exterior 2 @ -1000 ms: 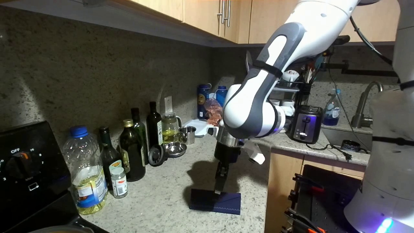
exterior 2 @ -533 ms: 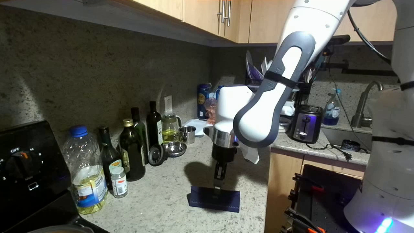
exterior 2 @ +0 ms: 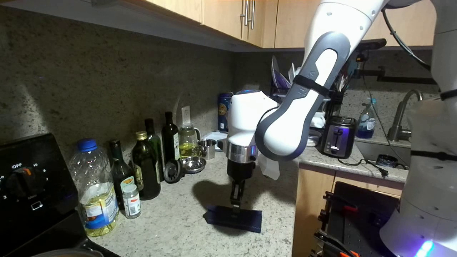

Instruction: Open the blue glasses case

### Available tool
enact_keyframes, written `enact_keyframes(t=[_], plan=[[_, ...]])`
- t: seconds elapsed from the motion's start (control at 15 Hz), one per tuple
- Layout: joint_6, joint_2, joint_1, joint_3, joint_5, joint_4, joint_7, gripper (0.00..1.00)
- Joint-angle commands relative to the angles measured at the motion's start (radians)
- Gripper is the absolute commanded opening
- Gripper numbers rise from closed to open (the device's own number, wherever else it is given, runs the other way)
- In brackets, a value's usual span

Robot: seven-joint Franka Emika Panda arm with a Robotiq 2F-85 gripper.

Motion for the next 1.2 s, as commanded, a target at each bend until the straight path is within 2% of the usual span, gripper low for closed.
enact_keyframes(t=[0.0, 0.27, 0.53, 0.67, 1.13], plan=[[-0.03, 0.006, -0.056, 0.062, 0.037, 0.023, -0.021, 0.01], [-0.018, 0.025, -0.11, 0.126, 0.13, 0.028, -0.084, 0.01], [-0.021, -0.007, -0.118, 0.11, 0.109, 0.005, -0.045, 0.01], [-0.023, -0.027, -0.103, 0.078, 0.055, -0.004, 0.009, 0.01], [-0.091, -0.051, -0.026, -0.05, -0.258, 0.018, 0.32, 0.01]])
